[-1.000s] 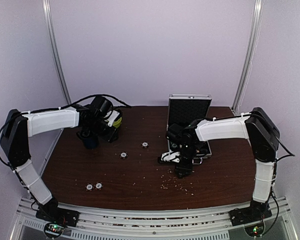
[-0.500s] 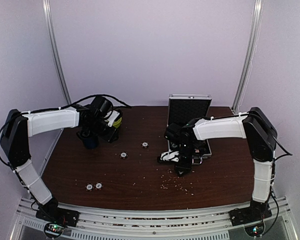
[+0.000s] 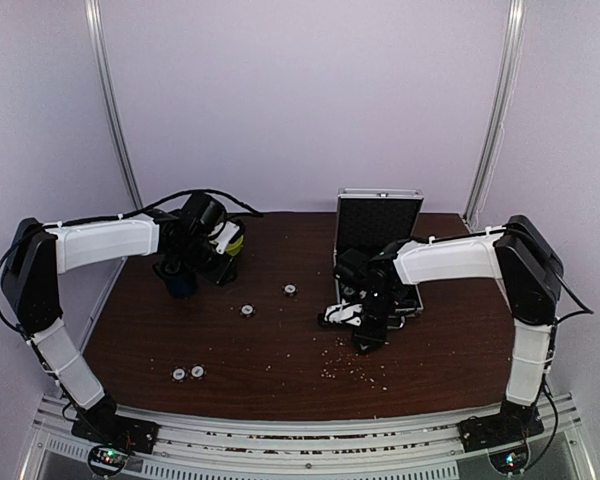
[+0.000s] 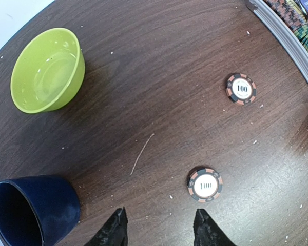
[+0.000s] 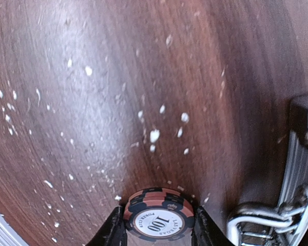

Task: Pack up texas hold em set
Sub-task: Pick up the poker chip from the pile of poker chips.

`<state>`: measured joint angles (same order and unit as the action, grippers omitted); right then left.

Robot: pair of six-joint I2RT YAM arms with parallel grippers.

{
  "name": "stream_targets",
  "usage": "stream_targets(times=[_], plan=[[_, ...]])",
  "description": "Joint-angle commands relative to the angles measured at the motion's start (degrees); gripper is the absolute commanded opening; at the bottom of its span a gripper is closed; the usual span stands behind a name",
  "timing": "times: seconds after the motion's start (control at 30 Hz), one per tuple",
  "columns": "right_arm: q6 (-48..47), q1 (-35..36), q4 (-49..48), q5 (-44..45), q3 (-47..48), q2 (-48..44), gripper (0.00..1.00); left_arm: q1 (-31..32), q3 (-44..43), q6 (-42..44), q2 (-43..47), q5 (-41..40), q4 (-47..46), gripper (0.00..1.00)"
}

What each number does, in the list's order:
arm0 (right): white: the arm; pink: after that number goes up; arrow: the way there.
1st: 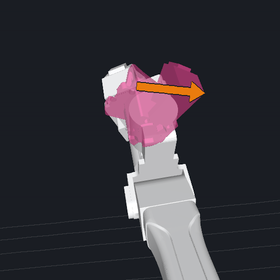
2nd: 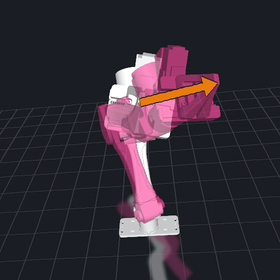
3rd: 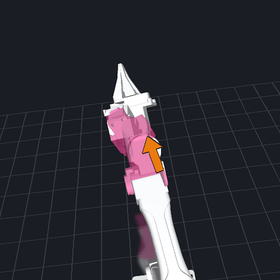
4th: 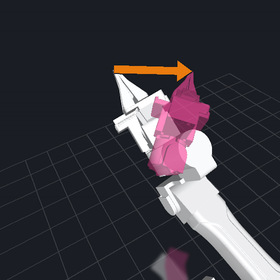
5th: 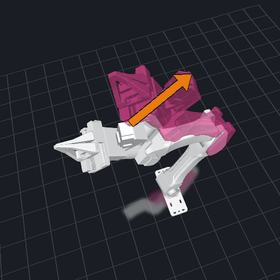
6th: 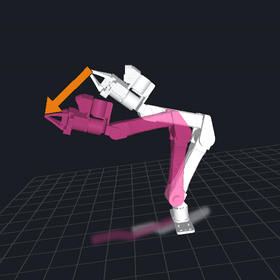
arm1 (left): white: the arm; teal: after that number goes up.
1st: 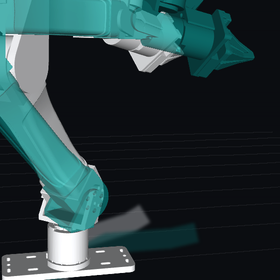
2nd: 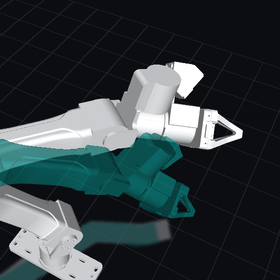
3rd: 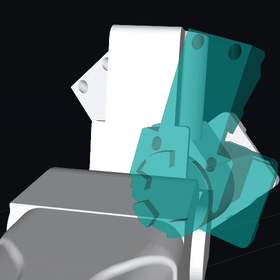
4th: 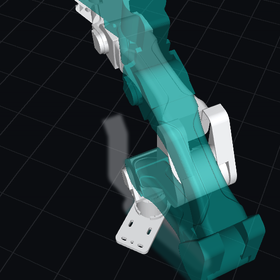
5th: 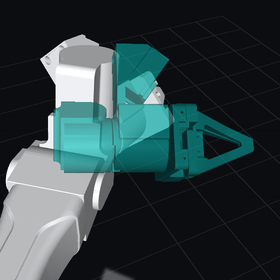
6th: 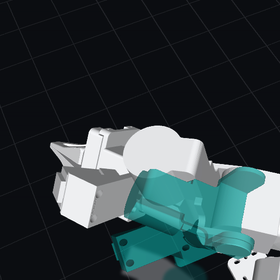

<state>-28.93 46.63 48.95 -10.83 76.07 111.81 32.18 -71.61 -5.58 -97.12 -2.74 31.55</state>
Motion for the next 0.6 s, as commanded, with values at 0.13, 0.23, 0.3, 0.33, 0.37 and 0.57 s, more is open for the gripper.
stream_targets(times=[0.13, 0.23, 0.3, 0.33, 0.37, 0.57], plan=[[0.7, -0.8, 1.7, -1.4, -2.1, -4.9, 0.25, -0.6, -1.5, 0.7, -0.5, 0.4, 0.0, 0.44], [0.7, -2.1, 2.6, -2.9, -1.7, -5.7, 0.25, -0.6, -1.5, 0.7, -0.4, 0.4, 0.0, 0.44], [0.5, -3.5, 3.4, -3.9, -1.1, -6.5, 0.25, -0.6, -1.5, 0.7, -0.5, 0.5, 0.0, 0.44], [0.3, -4.3, 4.0, -4.2, -0.8, -6.9, 0.25, -0.6, -1.5, 0.7, -0.5, 0.5, 0.0, 0.44], [0.2, -5.1, 4.3, -4.2, -0.4, -7.3, 0.25, -0.6, -1.5, 0.7, -0.5, 0.5, 0.0, 0.44], [-1.0, -7.2, 4.6, -6.2, 0.3, -7.3, 0.27, -0.6, -1.6, 0.8, -0.8, 0.6, 0.0, 0.44]])
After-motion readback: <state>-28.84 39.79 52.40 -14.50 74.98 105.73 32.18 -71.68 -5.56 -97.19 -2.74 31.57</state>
